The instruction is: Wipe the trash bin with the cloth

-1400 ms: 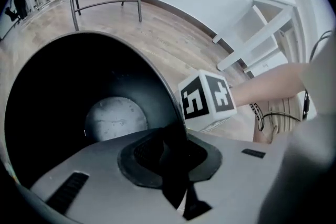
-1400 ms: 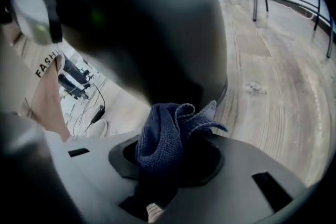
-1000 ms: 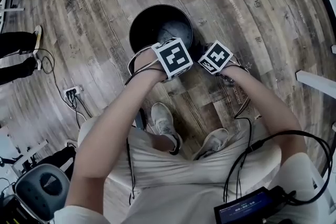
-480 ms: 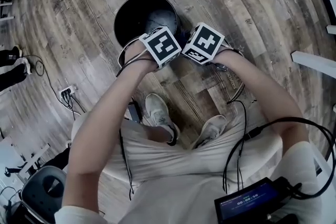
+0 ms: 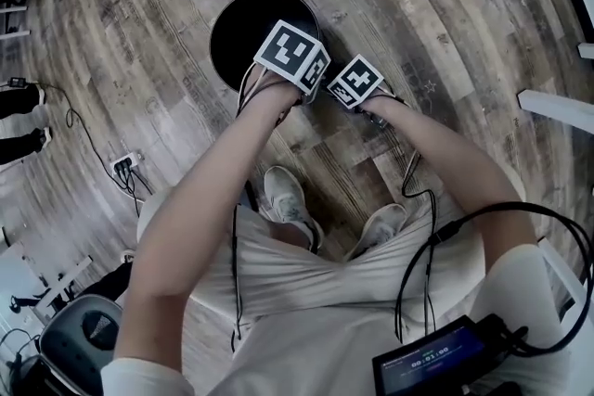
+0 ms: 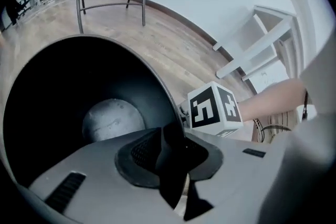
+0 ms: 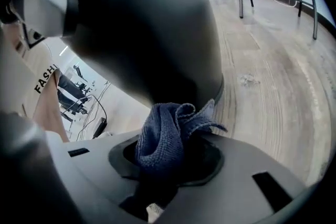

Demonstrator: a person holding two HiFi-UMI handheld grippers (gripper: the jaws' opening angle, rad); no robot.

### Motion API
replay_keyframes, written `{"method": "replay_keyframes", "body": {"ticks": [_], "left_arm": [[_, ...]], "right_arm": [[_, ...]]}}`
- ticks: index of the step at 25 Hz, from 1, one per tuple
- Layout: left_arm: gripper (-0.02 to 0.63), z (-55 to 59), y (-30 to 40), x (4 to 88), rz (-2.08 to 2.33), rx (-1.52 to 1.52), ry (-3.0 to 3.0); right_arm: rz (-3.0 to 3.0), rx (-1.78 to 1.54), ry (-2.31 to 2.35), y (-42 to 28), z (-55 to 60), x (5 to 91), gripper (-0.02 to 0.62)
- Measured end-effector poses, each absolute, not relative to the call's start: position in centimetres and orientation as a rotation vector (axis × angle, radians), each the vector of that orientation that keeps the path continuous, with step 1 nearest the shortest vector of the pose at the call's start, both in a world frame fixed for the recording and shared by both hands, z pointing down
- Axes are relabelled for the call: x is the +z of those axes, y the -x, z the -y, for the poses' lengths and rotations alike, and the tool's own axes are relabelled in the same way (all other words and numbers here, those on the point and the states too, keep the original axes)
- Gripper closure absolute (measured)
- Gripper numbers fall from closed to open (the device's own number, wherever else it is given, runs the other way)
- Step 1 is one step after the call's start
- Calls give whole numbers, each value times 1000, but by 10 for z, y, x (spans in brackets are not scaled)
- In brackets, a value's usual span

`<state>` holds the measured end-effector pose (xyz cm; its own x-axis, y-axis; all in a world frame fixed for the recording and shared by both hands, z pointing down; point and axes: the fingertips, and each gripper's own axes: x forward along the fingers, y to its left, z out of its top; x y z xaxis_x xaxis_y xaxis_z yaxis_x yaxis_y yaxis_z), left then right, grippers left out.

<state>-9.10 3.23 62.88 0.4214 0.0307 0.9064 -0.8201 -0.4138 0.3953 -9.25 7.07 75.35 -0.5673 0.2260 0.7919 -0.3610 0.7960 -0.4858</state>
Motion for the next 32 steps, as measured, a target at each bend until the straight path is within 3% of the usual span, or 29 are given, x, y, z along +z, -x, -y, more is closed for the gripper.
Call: {"method": "replay_keyframes", "body": {"ticks": [5,14,16,18,32], "left_arm": [[454,-36,100,600,621,1225,-1854],[450,-95,147,621,348,1757,-1840],[459,-95,148,626,347,1780,-1858],[543,-97,144,628,329,1747,-1867],[583,-81,129,626,477,1592,-1785]], "right_arm": [[2032,857,-158,76,-57,711,480],[2117,598,41,85,-94,611,480],[2167,599,38,95,-89,592,480],[2197,599,31,101,-85,584,480],[2134,698,25,125,-81,666,480]]}}
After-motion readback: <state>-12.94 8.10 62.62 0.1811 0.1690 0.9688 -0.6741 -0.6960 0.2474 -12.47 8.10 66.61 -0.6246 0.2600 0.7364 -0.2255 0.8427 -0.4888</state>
